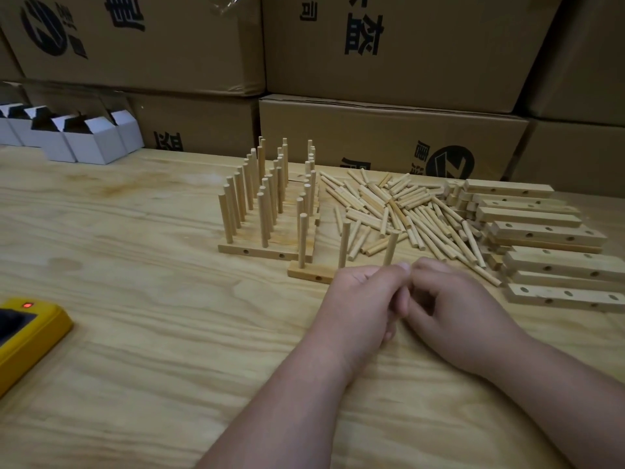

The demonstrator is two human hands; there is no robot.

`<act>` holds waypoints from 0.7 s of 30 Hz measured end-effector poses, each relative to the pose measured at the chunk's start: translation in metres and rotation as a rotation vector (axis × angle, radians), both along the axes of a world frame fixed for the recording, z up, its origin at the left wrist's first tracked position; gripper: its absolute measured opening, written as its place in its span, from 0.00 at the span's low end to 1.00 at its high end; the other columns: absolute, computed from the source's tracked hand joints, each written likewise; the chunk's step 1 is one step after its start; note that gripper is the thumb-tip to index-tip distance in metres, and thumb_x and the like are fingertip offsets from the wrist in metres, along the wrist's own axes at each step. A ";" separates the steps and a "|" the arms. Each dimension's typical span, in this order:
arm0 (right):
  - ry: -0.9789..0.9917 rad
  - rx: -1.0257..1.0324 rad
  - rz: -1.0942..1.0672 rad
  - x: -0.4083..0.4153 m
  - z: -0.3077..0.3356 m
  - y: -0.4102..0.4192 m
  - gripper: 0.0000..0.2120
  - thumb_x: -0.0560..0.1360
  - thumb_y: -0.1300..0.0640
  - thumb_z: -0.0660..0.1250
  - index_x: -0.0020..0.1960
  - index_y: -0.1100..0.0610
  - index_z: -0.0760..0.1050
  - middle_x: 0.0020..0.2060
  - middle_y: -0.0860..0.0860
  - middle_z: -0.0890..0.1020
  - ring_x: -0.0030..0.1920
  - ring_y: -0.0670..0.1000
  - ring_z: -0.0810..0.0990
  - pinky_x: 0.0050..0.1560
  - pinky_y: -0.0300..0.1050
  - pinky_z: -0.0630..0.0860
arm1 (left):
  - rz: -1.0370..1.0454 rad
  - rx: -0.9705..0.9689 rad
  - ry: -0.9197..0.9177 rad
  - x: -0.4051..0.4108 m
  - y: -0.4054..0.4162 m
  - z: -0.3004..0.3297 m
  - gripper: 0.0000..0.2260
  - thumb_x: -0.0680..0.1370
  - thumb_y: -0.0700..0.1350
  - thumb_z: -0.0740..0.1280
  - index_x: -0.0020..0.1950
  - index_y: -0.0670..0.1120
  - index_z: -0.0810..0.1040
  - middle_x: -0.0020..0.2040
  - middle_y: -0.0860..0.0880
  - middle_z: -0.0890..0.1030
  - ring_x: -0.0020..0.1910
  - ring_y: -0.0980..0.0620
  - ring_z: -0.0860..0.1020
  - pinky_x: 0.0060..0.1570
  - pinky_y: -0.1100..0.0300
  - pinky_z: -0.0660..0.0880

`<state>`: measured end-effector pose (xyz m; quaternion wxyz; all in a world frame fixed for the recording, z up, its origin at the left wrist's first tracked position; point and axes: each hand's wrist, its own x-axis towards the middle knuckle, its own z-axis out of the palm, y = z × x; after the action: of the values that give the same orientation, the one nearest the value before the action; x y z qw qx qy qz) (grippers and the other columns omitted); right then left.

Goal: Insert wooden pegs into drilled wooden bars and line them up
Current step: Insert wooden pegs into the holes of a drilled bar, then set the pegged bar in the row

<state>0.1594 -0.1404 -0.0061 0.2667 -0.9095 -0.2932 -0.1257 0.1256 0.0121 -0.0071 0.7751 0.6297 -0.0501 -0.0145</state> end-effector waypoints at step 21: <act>0.197 -0.107 0.127 0.029 0.018 0.051 0.09 0.68 0.62 0.71 0.44 0.49 0.82 0.45 0.43 0.79 0.46 0.46 0.80 0.49 0.52 0.79 | 0.037 -0.043 0.003 0.002 0.000 0.001 0.18 0.73 0.51 0.64 0.23 0.49 0.70 0.18 0.52 0.63 0.18 0.55 0.62 0.29 0.58 0.60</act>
<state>0.1881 -0.0892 0.0117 0.2526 -0.9099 -0.3289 -0.0028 0.1272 0.0120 -0.0057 0.7886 0.6137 -0.0376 -0.0003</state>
